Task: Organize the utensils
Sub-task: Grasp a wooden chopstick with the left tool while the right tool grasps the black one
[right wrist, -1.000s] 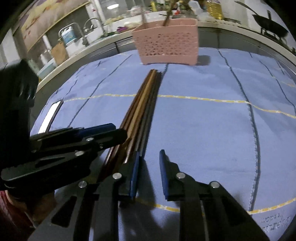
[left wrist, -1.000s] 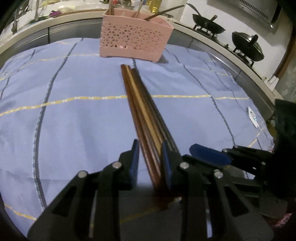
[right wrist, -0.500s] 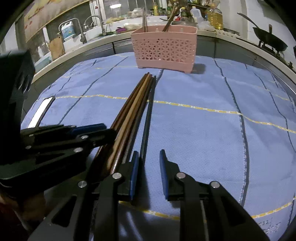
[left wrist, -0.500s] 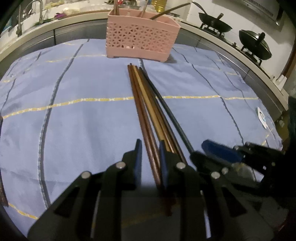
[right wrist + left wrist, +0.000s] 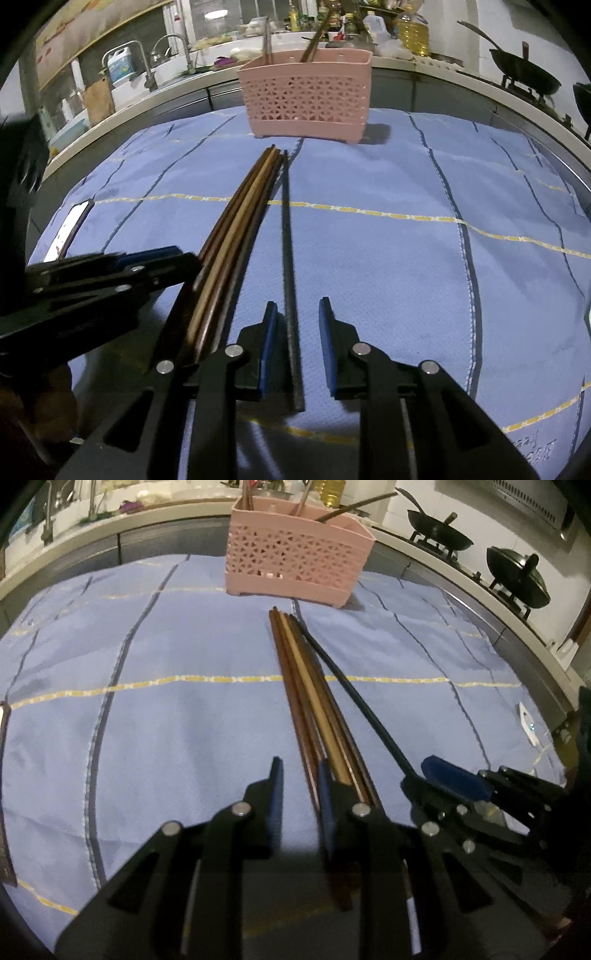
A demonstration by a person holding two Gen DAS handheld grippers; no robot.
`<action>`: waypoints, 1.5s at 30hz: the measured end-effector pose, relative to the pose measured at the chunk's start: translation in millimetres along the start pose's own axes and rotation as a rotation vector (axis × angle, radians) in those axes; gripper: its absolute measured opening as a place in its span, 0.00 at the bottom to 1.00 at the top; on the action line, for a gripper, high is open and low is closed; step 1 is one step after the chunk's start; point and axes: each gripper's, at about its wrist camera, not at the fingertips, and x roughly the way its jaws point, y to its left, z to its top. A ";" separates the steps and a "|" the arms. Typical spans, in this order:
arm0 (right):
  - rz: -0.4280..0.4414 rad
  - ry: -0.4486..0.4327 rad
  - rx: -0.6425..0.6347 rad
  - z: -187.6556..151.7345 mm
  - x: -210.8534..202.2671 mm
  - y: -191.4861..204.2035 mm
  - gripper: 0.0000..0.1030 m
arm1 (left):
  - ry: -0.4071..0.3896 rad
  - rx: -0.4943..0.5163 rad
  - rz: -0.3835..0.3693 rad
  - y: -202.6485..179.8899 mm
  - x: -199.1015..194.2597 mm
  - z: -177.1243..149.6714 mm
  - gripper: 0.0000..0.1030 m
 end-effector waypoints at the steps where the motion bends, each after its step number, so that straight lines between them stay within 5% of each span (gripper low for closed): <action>1: -0.001 -0.002 -0.004 0.0 0.2 0.7 0.23 | -0.001 0.002 0.005 0.0 0.3 0.4 0.18; 45: 0.031 -0.014 0.056 4.0 3.2 -0.1 0.23 | 0.018 -0.042 0.091 11.5 -6.8 -1.5 0.24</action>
